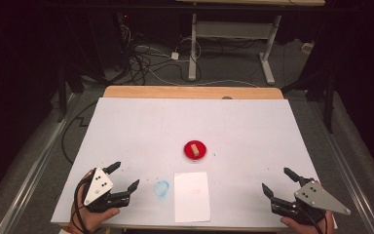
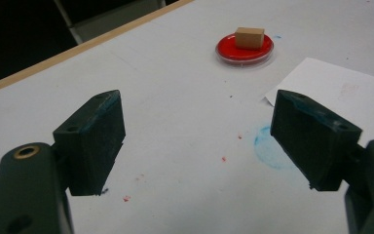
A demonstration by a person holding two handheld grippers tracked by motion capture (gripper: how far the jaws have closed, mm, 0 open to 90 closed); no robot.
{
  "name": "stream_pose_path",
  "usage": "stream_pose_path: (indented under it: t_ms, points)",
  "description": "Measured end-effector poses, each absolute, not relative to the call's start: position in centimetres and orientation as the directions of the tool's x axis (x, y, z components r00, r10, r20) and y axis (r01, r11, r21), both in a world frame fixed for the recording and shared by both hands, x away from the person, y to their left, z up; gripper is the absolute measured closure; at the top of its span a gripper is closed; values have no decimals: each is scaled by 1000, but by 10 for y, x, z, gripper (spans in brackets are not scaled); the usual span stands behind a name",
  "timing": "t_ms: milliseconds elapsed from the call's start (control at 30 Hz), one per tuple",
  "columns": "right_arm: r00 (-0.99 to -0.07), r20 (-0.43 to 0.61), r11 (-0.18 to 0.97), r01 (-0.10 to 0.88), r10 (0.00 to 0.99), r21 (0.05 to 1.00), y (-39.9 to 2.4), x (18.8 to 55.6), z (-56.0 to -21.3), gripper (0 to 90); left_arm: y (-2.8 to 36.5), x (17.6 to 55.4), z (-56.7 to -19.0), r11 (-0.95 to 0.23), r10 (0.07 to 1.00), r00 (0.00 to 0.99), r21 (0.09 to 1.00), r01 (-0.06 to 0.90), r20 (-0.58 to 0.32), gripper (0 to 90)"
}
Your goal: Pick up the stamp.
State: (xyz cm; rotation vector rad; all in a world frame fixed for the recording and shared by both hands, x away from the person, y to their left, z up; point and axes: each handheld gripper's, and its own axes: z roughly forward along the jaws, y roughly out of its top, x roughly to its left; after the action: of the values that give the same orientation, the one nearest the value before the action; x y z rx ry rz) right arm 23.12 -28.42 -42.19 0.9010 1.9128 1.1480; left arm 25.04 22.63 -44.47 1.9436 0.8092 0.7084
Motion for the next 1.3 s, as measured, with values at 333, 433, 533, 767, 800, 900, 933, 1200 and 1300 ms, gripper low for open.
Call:
stream_pose_path:
  t_ms: [333, 433, 533, 767, 800, 900, 933, 1200, 1300]
  points:
    - [-536, -203, 384, 250, 819, 889, -279, 240, -427, 206, 223, 252, -449, -415, 759, 631, 865, 281, 159, 195]
    - [-555, -150, 362, 295, 818, 884, -280, 247, -426, 206, 223, 252, -451, -424, 753, 637, 861, 281, 164, 195]
    - [-548, -152, 362, 299, 823, 883, -281, 253, -422, 204, 224, 252, -452, -428, 749, 642, 858, 283, 162, 195]
    - [-559, -197, 402, 271, 806, 874, -276, 260, -417, 191, 224, 253, -454, -434, 753, 638, 851, 295, 163, 194]
    - [-564, -200, 403, 261, 801, 877, -274, 262, -415, 191, 224, 253, -455, -439, 752, 638, 847, 298, 165, 194]
    - [-574, -212, 417, 251, 791, 873, -271, 266, -412, 191, 225, 254, -456, -442, 752, 638, 844, 304, 165, 194]
    - [-576, -211, 420, 257, 790, 871, -269, 268, -411, 191, 225, 254, -456, -441, 752, 639, 844, 305, 162, 194]
    - [-616, -203, 458, 288, 761, 841, -256, 285, -404, 193, 224, 255, -458, -452, 749, 642, 837, 310, 166, 194]
    - [-635, -193, 481, 318, 748, 817, -250, 293, -402, 196, 223, 255, -458, -459, 750, 639, 831, 313, 173, 194]
